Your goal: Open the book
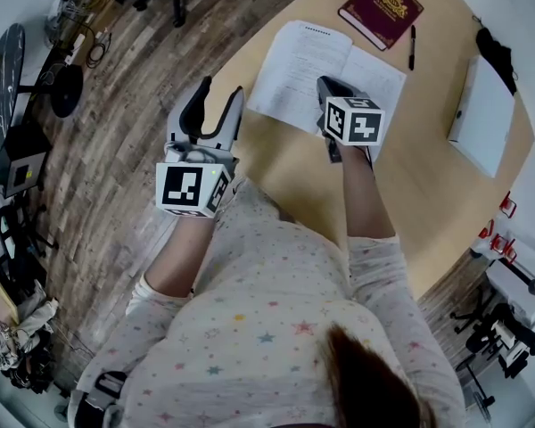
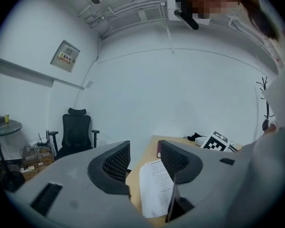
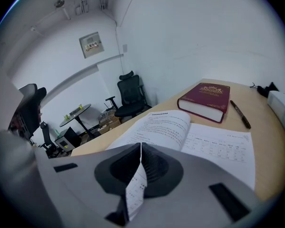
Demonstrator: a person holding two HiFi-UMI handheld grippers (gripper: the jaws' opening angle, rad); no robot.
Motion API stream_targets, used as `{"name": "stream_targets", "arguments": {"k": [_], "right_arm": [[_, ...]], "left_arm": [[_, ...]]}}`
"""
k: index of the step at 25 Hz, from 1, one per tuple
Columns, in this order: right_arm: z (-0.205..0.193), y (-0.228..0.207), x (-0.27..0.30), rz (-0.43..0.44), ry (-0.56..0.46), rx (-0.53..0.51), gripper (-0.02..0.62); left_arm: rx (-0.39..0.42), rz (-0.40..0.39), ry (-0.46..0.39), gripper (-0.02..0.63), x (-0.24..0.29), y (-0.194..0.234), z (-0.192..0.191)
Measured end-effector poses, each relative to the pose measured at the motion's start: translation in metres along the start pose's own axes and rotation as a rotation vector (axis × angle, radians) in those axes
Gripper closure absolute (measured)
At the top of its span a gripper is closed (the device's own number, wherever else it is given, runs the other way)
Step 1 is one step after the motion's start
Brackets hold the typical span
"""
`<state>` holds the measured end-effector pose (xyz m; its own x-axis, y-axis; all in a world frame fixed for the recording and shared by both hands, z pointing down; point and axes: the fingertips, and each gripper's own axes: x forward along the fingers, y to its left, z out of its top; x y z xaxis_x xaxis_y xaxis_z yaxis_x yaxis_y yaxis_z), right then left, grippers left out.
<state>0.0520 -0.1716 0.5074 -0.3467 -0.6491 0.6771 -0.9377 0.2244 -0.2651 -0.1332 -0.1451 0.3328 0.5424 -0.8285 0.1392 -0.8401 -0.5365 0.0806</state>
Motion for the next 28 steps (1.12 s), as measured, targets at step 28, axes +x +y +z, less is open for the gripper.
{"name": "stream_targets", "arguments": {"k": [28], "right_arm": [[0.068, -0.007, -0.093, -0.024, -0.413, 0.010, 0.594]], "left_arm": [[0.037, -0.157, -0.060, 0.572, 0.014, -0.047, 0.039]]}}
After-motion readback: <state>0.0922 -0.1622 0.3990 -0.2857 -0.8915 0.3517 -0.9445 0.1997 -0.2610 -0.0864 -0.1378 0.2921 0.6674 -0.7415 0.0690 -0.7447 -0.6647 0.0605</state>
